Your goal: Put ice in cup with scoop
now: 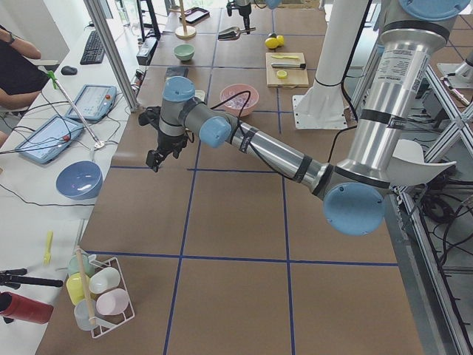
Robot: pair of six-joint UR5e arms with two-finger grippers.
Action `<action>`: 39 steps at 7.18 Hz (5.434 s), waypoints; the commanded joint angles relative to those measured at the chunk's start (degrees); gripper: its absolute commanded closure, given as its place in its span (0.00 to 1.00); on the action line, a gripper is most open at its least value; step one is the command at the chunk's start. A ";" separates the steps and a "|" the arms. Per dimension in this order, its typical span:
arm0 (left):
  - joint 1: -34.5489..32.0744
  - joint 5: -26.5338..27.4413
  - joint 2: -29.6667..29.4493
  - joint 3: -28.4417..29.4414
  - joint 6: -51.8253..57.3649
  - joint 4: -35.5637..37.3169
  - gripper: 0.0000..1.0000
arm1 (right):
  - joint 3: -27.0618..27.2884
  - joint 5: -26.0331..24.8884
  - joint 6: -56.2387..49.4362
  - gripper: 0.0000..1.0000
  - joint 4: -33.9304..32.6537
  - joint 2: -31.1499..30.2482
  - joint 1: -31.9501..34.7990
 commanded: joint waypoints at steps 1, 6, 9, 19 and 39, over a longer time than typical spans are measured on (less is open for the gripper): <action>0.09 0.00 0.00 0.20 -0.12 -0.09 0.00 | -3.67 0.22 11.89 1.00 14.25 -4.54 -3.12; 0.18 0.09 0.00 0.82 -0.21 -0.26 0.00 | -10.10 -0.83 16.07 1.00 25.21 -6.23 -9.38; 0.18 0.09 -0.18 0.91 -0.21 -0.26 0.00 | -11.50 -0.83 15.38 0.89 25.30 -6.05 -10.35; -1.74 -3.40 6.48 1.87 0.32 2.37 0.00 | -7.81 -1.98 -11.03 0.00 26.35 -8.15 9.39; -14.13 -9.22 15.90 6.87 9.75 16.35 0.00 | -23.72 17.80 -38.16 0.00 9.30 0.19 40.80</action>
